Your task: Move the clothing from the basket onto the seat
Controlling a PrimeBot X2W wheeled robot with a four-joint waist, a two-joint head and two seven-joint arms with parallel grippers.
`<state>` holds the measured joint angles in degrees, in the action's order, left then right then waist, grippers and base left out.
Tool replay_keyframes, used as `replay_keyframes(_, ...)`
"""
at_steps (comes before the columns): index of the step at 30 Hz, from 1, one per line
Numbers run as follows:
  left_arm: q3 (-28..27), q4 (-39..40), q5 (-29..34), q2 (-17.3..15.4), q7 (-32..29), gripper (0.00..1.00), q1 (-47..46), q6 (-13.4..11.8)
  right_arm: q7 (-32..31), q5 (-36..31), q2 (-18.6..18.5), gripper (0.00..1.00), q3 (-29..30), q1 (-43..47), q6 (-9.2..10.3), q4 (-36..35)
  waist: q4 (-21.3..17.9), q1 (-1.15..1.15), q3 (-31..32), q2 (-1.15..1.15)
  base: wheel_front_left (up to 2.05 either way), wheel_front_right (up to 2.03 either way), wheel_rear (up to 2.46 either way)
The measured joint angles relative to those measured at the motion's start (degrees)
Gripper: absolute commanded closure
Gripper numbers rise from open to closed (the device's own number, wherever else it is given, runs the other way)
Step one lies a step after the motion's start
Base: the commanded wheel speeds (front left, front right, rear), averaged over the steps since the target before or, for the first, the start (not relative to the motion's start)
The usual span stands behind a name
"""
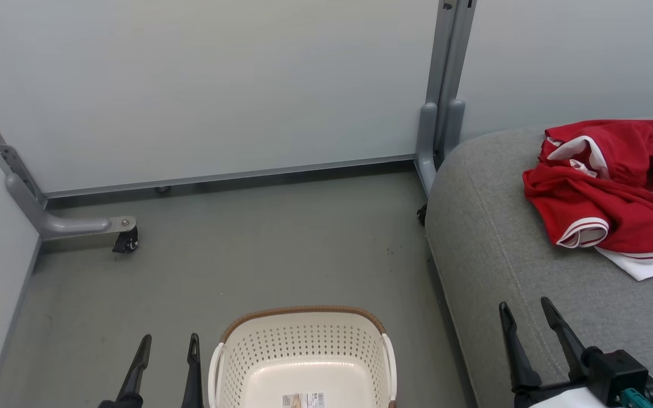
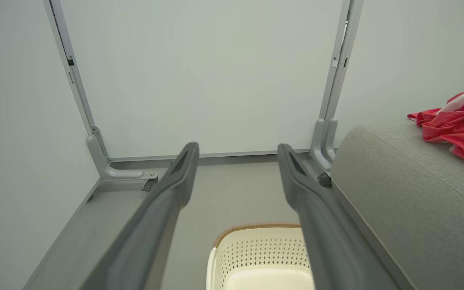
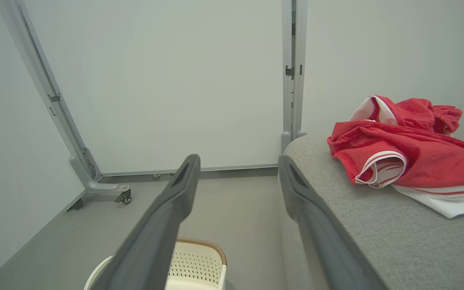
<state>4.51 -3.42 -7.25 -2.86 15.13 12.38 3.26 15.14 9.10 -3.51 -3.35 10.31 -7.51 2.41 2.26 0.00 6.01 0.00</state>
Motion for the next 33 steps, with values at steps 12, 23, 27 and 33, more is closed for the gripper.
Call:
replay_keyframes(12, 0.8, -3.4, -2.3, 0.1, -0.5, 1.0, 0.1, -0.2, -0.5, 2.3, 0.5, 1.0, -0.9, 0.5, 0.0, 2.8, 0.1, 0.0, -0.1, 0.0, 0.0, 0.0, 0.0)
replay_keyframes(23, -0.5, -4.5, -15.2, -0.1, -3.2, 1.0, -1.6, 0.3, -3.0, 15.0, 0.1, 1.0, -0.1, -1.2, 0.0, 4.2, -0.2, 0.0, -0.7, 0.0, 0.0, 0.0, 0.0)
replay_keyframes(27, -0.7, -5.0, -19.4, -0.2, -4.1, 1.0, -2.5, 0.4, -3.9, 19.3, -0.1, 1.0, 0.3, -2.0, 0.0, 4.7, -0.2, 0.0, -0.8, 0.0, 0.0, 0.0, 0.0)
replay_keyframes(33, -1.2, -5.8, -25.4, -0.4, -5.4, 1.0, -3.9, 0.8, -5.2, 25.0, -0.4, 1.0, 0.7, -3.1, 0.0, 5.2, -0.3, 0.0, -1.1, 0.0, 0.0, 0.0, 0.0)
